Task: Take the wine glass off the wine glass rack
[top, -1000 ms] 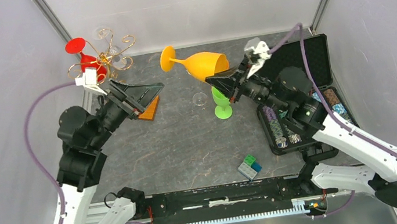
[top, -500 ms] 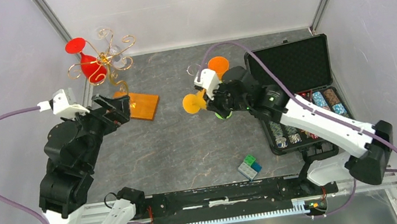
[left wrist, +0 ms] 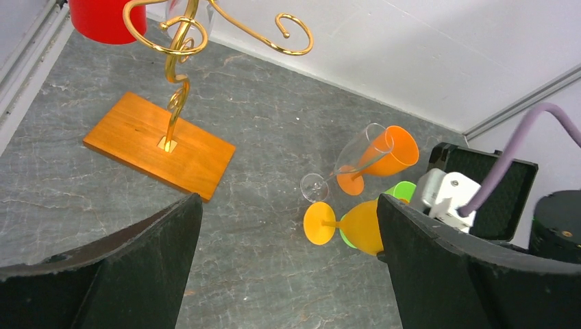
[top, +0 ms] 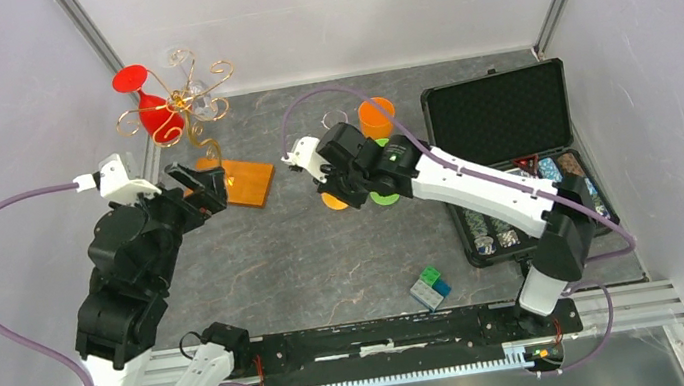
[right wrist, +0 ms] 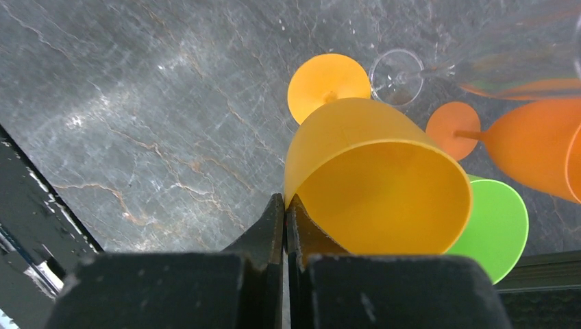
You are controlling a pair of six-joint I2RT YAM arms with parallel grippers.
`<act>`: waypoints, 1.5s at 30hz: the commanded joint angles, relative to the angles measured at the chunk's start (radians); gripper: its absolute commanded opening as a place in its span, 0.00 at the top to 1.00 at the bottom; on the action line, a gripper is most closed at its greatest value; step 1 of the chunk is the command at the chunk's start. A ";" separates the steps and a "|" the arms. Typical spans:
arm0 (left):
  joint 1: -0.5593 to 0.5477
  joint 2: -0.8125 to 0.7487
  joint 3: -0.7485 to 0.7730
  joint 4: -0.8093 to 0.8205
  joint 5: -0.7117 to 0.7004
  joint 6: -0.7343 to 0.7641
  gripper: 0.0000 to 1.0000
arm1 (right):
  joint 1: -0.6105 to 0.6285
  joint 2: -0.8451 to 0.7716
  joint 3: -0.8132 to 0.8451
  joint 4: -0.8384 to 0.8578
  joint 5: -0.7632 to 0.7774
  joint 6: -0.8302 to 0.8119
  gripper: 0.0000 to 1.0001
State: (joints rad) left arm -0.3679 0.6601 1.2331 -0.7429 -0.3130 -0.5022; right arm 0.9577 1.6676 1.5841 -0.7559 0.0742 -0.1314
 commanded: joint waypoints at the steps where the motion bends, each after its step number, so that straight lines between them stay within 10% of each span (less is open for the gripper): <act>1: 0.001 -0.023 -0.012 0.045 -0.021 0.055 0.00 | 0.005 0.043 0.093 -0.065 0.041 -0.031 1.00; 22: 0.001 -0.027 -0.012 0.020 -0.008 0.085 0.00 | 0.006 0.249 0.235 -0.155 0.119 -0.080 0.87; 45: 0.000 0.042 0.067 0.011 -0.038 0.067 0.00 | -0.006 0.161 0.299 -0.077 0.214 -0.049 0.43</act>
State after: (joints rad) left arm -0.3679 0.6605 1.2510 -0.7544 -0.3202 -0.4572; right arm 0.9592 1.9232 1.8904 -0.9146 0.2527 -0.2043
